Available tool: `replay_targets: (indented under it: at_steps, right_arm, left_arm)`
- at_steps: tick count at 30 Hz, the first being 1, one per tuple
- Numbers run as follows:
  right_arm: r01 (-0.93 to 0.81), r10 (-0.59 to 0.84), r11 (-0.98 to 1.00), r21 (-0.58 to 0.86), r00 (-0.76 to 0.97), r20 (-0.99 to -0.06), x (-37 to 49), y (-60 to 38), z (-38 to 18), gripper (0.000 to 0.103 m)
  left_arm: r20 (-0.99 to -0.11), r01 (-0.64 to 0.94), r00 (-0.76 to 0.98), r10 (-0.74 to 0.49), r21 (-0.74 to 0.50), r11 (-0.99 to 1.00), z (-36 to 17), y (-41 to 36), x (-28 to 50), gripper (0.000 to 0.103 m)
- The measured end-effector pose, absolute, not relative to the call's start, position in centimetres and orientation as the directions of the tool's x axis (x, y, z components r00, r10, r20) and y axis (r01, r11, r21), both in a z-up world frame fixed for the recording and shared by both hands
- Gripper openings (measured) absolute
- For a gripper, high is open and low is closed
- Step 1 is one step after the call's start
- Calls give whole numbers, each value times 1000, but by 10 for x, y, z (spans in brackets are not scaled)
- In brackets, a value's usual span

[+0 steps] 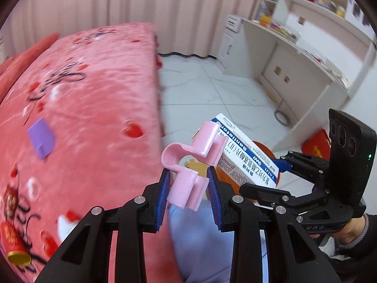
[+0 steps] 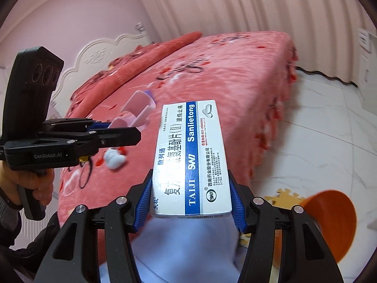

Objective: Collect trash
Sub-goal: 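Carry the pink clip and medicine box with both tools over the orange bucket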

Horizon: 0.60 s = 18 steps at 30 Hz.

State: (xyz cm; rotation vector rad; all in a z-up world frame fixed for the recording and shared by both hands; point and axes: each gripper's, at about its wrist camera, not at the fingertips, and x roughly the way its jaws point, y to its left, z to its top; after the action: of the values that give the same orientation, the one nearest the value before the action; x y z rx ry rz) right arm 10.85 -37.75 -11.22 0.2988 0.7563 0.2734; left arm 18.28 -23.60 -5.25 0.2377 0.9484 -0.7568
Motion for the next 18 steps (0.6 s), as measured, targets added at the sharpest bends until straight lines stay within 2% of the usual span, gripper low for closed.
replay_targets:
  at_steps: [18]
  right_arm:
    - [135,152,924,358,729,-668,42,-518,-136,57]
  left_arm:
    - [-830,837,170,-532,-162,522,-80,-378,167,34]
